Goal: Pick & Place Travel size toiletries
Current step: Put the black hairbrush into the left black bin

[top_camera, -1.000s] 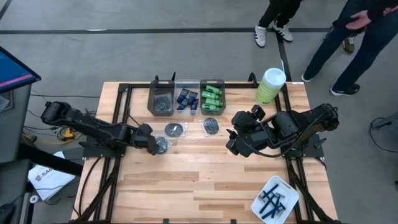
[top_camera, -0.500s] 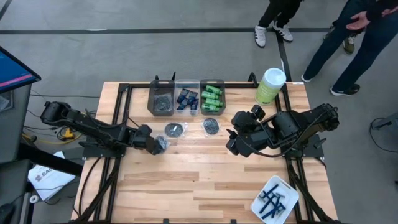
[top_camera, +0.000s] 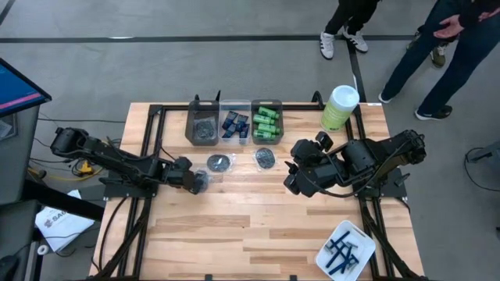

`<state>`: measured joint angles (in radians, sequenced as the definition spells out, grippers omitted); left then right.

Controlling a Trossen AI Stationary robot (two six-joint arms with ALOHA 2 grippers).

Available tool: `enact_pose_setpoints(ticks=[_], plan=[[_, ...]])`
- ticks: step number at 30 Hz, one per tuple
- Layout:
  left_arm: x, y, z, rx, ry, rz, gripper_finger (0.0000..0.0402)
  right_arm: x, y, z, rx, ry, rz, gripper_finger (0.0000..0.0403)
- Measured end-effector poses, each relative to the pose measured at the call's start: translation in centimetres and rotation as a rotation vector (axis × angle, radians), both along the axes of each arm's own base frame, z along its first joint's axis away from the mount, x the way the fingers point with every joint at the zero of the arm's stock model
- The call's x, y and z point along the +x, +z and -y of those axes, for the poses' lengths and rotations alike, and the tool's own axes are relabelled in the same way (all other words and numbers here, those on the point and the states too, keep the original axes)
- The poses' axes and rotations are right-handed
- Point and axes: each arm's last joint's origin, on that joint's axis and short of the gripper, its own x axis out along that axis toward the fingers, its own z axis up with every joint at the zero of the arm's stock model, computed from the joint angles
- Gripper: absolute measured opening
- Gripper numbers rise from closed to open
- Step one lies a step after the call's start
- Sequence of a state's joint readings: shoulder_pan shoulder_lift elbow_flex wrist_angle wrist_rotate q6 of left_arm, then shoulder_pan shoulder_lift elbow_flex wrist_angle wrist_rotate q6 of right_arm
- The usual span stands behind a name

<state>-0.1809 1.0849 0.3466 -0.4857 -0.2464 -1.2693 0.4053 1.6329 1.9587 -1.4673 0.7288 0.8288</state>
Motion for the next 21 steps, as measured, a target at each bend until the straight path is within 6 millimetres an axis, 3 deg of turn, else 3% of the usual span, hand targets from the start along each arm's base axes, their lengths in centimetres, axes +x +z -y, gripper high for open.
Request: enact_pose_setpoints(ticks=[6,11,21], plan=[[0.1,0.8,0.1,-0.039,-0.008,0.042,0.0001,0.0,0.0,0.0,0.001,0.000,0.003,0.0191],[0.7,2.8,0.3,-0.074,-0.016,0.144,0.0001,0.0,0.0,0.0,-0.008,0.012,-0.005,0.0184],[2.8,9.2,0.1,0.033,0.023,0.398,0.0000,0.0,0.0,0.0,-0.016,0.018,-0.009,0.0183]])
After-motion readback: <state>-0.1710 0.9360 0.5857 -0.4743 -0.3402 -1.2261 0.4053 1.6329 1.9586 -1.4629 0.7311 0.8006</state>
